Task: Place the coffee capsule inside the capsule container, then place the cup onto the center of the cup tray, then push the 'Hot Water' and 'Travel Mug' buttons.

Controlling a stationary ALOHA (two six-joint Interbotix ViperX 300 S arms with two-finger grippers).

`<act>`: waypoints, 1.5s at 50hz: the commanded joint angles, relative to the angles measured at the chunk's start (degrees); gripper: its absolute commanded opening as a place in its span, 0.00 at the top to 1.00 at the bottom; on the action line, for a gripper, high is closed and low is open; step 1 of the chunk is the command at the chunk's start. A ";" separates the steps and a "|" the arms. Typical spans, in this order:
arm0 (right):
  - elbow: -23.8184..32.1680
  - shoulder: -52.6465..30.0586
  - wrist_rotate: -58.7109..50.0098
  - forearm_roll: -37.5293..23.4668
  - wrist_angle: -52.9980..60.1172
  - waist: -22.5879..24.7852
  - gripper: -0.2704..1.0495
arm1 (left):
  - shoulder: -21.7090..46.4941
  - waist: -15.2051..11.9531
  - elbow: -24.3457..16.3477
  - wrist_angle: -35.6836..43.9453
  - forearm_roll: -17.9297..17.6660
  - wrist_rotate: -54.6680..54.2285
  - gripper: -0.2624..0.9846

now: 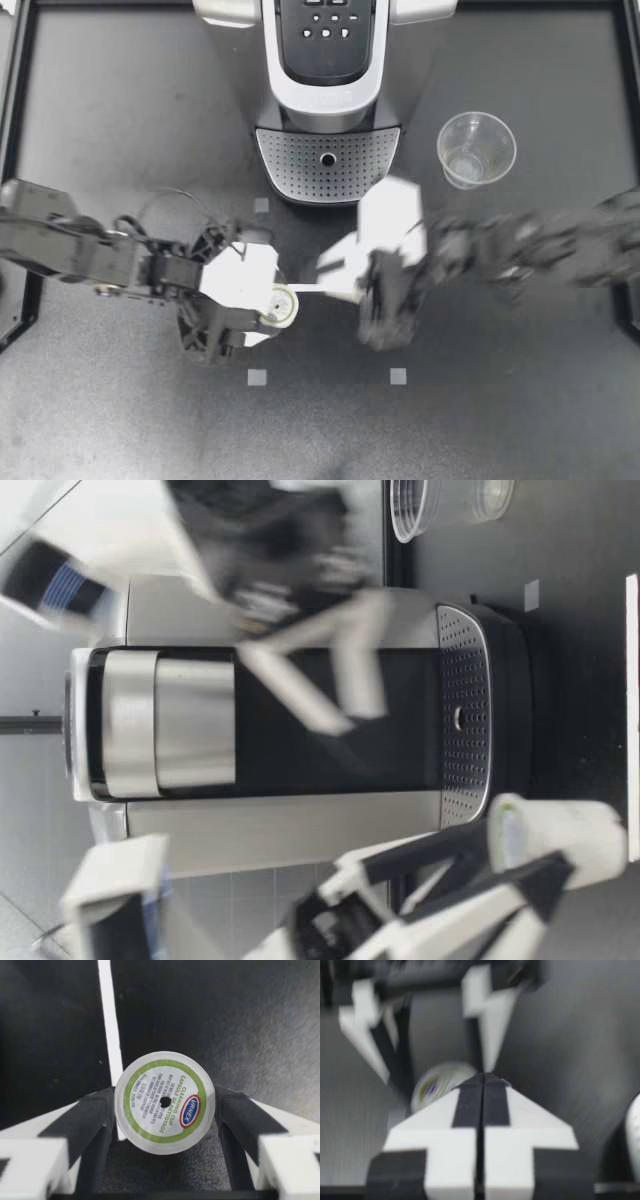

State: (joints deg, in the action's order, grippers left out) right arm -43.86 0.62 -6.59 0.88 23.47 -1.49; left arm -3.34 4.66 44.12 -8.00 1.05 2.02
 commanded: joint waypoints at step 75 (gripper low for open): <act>4.22 10.11 0.00 2.72 22.41 -14.59 0.76 | -5.10 -0.26 0.79 4.22 -0.53 -0.53 0.47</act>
State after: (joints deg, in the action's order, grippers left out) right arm -42.36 8.53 -7.29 3.43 47.29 -14.06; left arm -6.94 4.57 45.88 -4.13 0.62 1.49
